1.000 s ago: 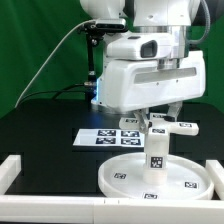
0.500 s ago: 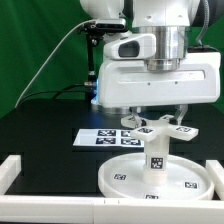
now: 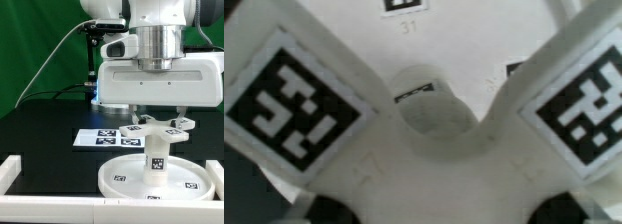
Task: Assemble round table
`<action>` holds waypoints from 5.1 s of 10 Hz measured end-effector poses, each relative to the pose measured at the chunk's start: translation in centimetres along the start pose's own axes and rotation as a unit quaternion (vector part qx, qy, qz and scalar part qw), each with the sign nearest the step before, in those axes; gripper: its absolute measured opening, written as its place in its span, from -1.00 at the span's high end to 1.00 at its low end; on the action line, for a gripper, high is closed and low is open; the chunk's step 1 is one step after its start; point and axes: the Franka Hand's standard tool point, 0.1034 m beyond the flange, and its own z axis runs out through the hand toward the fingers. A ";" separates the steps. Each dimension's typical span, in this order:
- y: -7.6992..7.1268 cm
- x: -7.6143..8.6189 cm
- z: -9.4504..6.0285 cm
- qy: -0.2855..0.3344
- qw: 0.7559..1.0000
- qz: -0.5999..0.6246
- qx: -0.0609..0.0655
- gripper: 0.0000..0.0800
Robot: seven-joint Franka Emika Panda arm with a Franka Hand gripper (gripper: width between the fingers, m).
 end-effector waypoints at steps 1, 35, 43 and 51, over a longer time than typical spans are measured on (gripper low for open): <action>0.0 0.0 0.0 -0.002 0.999 0.053 0.002 -0.11; -0.1 0.0 -0.6 -0.012 0.741 -0.671 -0.020 -0.60; -0.2 0.2 -0.6 0.012 0.890 -0.455 -0.022 -0.08; 0.0 0.3 -0.7 0.019 1.000 0.004 -0.013 -0.08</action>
Offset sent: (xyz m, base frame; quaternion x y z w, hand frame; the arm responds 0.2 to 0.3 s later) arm 0.0025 0.0124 0.0027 0.0066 0.0006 0.1978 0.9802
